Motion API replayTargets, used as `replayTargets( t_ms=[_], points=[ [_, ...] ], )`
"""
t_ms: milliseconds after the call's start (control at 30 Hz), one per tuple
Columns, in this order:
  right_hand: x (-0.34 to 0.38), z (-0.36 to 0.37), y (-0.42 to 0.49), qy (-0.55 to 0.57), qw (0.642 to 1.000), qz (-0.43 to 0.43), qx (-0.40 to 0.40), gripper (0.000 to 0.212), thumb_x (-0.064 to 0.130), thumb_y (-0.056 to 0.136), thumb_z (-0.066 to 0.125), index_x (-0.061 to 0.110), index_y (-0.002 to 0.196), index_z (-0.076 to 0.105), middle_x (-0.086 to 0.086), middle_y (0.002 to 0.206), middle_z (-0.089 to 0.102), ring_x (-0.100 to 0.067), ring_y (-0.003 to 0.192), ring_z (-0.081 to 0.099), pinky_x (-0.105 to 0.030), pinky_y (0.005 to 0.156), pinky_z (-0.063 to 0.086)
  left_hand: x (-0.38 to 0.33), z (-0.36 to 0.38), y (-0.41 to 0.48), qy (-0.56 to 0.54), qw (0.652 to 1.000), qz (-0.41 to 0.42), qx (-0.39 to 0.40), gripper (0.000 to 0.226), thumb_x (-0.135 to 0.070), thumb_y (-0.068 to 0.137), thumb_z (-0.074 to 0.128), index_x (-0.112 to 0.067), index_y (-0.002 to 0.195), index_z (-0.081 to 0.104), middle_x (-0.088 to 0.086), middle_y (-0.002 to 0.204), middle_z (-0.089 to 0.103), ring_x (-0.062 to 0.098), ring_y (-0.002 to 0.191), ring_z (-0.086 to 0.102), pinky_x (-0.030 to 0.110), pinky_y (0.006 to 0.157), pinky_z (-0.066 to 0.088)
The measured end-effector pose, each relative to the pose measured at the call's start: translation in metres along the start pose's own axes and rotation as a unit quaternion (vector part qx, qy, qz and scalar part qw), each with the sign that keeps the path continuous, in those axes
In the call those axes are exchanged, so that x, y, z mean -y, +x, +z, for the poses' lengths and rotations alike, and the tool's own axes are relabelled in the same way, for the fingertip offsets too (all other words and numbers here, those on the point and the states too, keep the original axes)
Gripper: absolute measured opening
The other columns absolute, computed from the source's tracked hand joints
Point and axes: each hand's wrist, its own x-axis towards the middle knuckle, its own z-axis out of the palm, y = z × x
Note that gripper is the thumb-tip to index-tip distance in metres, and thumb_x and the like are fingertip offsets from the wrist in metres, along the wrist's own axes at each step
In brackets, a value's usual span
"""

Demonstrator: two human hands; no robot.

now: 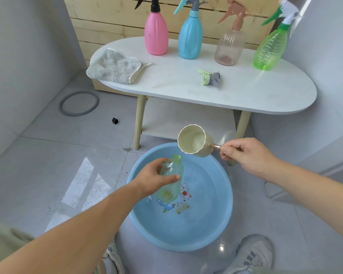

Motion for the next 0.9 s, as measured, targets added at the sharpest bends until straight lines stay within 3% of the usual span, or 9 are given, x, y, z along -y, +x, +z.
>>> replayTargets(
  t_ms=[100,233,333,633,900],
  points=[
    [0.007,-0.001,-0.005,-0.028,0.999,-0.020,-0.012,0.022,0.027,0.095,0.061,0.024,0.079,0.075,0.006,0.081,0.074,-0.018,0.084,0.064,-0.023,0.078,0.047,-0.006,0.002,-0.003,-0.001,1.000,0.007,0.002,0.067,-0.045,0.068,0.091,-0.032,0.128,0.063,-0.006,0.118,0.073,0.009,0.107,0.071,0.033,0.098,0.057],
    [0.014,0.001,-0.007,-0.048,0.997,-0.050,-0.018,0.026,0.023,0.095,0.062,0.028,0.072,0.072,0.004,0.073,0.070,0.000,0.059,0.048,-0.011,0.058,0.037,-0.012,0.003,-0.005,-0.010,1.000,0.016,-0.002,0.059,-0.035,0.077,0.090,-0.030,0.129,0.062,-0.007,0.116,0.073,0.008,0.107,0.070,0.029,0.095,0.057],
    [0.018,0.003,-0.006,-0.059,0.996,-0.068,-0.018,0.026,0.019,0.095,0.063,0.027,0.071,0.071,0.009,0.070,0.066,0.003,0.057,0.050,-0.008,0.059,0.037,-0.012,0.002,-0.003,-0.014,1.000,0.016,-0.008,0.070,-0.044,0.070,0.091,-0.029,0.133,0.061,-0.006,0.118,0.073,0.009,0.109,0.070,0.033,0.098,0.057],
    [0.018,0.003,0.002,-0.079,0.992,-0.089,-0.029,0.020,0.021,0.094,0.063,0.025,0.077,0.073,0.009,0.077,0.066,0.001,0.066,0.053,-0.008,0.062,0.037,-0.012,0.002,-0.004,-0.038,0.999,0.014,-0.009,0.057,-0.031,0.079,0.089,-0.027,0.129,0.063,-0.006,0.114,0.075,0.010,0.103,0.072,0.034,0.097,0.058],
    [0.021,0.003,0.004,-0.090,0.990,-0.109,-0.030,0.028,0.025,0.094,0.063,0.041,0.071,0.065,0.006,0.077,0.063,-0.002,0.064,0.050,-0.011,0.060,0.035,-0.009,0.002,-0.003,-0.054,0.998,0.014,-0.011,0.053,-0.030,0.079,0.089,-0.028,0.126,0.065,-0.006,0.112,0.076,0.008,0.101,0.073,0.029,0.093,0.057]
  ],
)
